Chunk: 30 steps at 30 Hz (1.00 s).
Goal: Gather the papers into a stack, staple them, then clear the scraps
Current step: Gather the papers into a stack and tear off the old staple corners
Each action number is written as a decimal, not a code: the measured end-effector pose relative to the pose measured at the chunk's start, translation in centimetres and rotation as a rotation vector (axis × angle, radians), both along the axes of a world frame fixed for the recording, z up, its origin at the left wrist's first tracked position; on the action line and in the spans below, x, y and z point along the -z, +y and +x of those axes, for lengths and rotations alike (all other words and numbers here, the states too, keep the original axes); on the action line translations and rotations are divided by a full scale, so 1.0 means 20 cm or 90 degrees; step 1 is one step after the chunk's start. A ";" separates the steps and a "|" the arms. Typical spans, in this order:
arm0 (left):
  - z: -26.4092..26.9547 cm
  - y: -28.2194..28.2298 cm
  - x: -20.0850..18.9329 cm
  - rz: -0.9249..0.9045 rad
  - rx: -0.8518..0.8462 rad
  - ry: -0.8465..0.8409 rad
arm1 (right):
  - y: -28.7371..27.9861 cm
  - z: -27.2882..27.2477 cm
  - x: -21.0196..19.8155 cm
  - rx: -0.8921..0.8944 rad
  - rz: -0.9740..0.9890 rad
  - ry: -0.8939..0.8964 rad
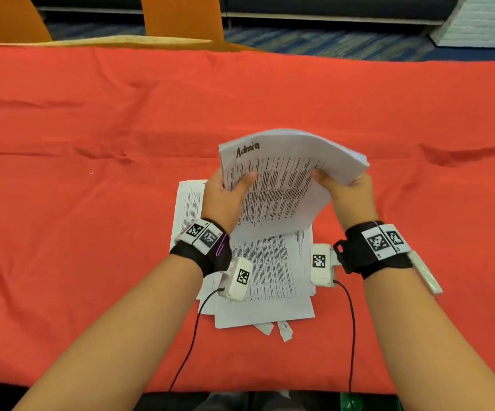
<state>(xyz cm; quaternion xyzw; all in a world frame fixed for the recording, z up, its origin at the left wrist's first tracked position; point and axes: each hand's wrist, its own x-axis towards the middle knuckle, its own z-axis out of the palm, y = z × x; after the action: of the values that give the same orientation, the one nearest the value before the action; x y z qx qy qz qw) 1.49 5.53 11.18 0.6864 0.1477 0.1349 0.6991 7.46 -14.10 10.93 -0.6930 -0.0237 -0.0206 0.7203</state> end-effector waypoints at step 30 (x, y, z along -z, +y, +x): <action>0.00 0.33 0.26 0.105 -0.089 0.151 | 0.24 -0.01 0.32 -0.193 -0.084 0.219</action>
<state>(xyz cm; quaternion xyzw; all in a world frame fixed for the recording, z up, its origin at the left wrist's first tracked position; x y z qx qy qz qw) 1.55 12.05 5.95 0.7406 0.2650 0.1129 0.6071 7.29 -9.34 4.56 -0.7206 -0.0059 0.2074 0.6615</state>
